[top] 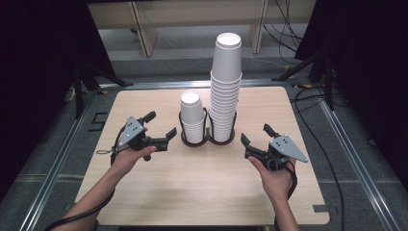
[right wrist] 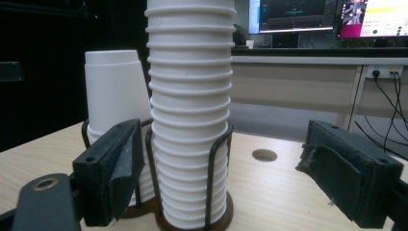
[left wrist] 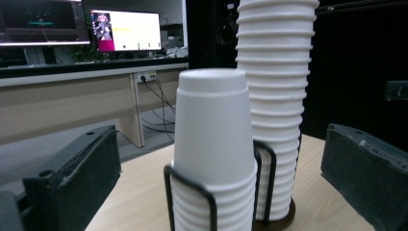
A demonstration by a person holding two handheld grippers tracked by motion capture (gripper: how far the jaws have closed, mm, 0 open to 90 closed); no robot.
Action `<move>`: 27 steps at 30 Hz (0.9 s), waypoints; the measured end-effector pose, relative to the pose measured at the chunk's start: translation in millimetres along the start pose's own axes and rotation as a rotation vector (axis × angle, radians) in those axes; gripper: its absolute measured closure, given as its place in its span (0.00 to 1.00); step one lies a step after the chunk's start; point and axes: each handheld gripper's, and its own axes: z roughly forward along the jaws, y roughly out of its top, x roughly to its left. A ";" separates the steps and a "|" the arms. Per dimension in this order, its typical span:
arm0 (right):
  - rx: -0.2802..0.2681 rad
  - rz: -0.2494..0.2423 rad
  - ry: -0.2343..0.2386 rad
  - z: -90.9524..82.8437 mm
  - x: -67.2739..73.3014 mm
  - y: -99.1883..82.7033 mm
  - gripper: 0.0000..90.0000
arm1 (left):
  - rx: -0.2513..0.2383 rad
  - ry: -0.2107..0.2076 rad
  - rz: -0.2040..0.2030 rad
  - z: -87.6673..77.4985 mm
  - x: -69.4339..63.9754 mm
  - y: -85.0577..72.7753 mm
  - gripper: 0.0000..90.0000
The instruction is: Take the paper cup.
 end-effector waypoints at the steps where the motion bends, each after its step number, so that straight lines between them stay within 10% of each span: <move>1: -0.013 -0.005 -0.003 1.9 -0.8 1.1 0.17 | -0.003 -0.004 0.005 2.9 -0.6 2.8 0.00; 27: -0.107 -0.036 0.064 52.1 9.2 82.9 0.17 | -0.067 -0.104 0.116 78.3 -39.0 51.6 0.00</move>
